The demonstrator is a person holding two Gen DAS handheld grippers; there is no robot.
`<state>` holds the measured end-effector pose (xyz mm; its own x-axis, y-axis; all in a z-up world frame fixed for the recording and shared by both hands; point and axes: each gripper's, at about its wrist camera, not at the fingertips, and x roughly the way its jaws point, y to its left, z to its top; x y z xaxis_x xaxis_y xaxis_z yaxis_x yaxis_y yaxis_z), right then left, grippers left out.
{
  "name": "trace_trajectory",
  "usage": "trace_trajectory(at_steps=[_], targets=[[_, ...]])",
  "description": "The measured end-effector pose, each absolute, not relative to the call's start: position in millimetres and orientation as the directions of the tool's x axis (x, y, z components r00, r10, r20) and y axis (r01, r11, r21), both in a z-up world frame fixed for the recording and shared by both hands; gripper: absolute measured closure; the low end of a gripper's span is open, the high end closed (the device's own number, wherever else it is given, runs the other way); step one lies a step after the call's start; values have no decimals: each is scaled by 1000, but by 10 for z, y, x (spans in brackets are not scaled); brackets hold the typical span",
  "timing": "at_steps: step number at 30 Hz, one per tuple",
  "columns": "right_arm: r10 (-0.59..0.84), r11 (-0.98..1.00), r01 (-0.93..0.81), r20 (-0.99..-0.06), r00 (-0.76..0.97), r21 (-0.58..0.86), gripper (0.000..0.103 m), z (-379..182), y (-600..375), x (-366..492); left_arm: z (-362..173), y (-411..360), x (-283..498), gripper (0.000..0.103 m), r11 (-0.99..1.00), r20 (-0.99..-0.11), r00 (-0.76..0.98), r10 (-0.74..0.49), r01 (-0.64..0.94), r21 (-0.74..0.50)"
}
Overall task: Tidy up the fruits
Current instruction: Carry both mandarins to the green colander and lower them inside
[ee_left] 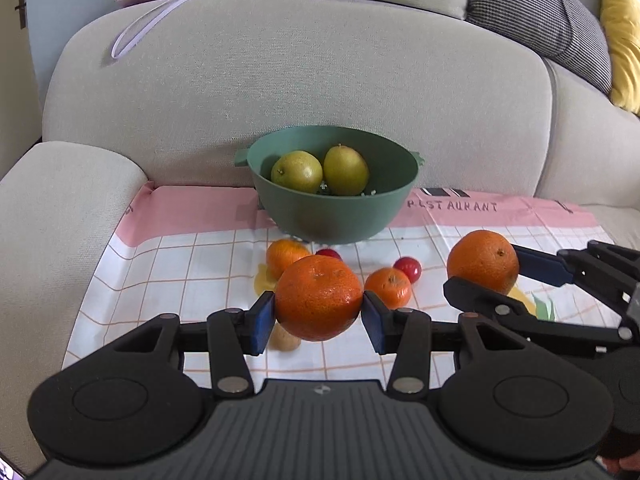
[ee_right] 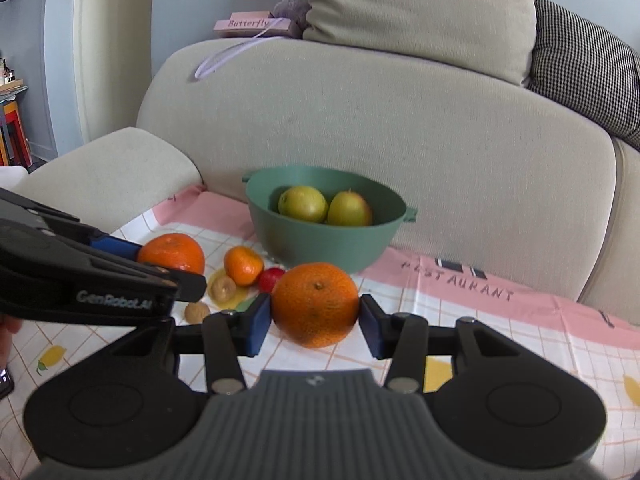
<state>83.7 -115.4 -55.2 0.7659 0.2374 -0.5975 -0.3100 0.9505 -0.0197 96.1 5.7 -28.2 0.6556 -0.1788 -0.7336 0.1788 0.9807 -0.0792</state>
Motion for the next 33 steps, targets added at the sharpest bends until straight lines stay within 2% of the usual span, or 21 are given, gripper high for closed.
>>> trace_trajectory(at_steps=[9, 20, 33], targets=[[221, 946, -317, -575, 788, -70, 58, -443, -1232, 1141, -204, -6, 1292, 51, 989, -729, 671, -139, 138, -61], [226, 926, -357, -576, 786, -124, 58, -377, -1237, 1701, -174, -20, 1780, 51, 985, -718, 679, -155, 158, -63], [271, 886, -454, -686, 675, -97, 58, -601, -1087, 2374, -325, 27, 2423, 51, 947, -795, 549, -257, 306, -96]])
